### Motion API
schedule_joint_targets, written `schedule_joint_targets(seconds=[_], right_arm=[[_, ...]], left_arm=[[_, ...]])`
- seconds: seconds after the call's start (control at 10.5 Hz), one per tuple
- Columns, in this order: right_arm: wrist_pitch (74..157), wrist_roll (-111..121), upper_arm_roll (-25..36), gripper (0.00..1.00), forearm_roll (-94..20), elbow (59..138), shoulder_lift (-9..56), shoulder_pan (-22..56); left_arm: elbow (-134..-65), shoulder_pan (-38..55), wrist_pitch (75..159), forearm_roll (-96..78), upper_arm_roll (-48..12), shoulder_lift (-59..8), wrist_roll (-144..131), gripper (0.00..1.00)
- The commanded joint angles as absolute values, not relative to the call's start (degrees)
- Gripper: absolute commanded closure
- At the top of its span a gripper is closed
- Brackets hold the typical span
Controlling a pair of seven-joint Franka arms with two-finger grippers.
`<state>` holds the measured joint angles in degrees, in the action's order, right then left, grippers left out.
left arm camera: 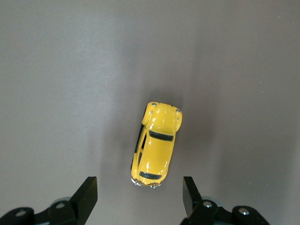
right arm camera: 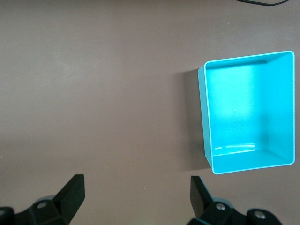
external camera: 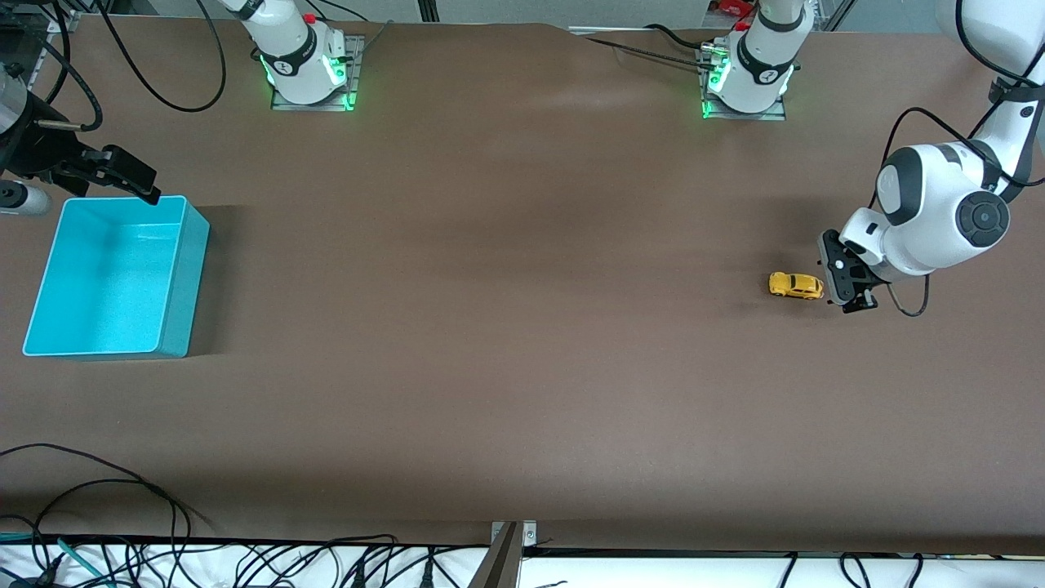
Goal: Wind up and store yellow beetle car
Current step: 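Lower the open left gripper over the yellow car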
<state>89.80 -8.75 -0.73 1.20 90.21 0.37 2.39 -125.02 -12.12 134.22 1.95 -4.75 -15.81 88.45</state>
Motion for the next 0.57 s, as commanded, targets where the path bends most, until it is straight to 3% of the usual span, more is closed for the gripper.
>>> schedule_joint_targets(seconds=[0.0,0.48], right_arm=[[89.47,-8.97,-0.79,0.00,1.41,89.12,0.44,2.37],[89.21,-8.61,-0.35,0.00,1.50,89.12,0.44,2.29]], left_arm=[[-125.59,-12.31,135.00,2.20,-5.01,-17.13,90.88,0.10],[-125.51,-12.22,135.70,2.72,-7.73,-19.06,91.76,0.02]])
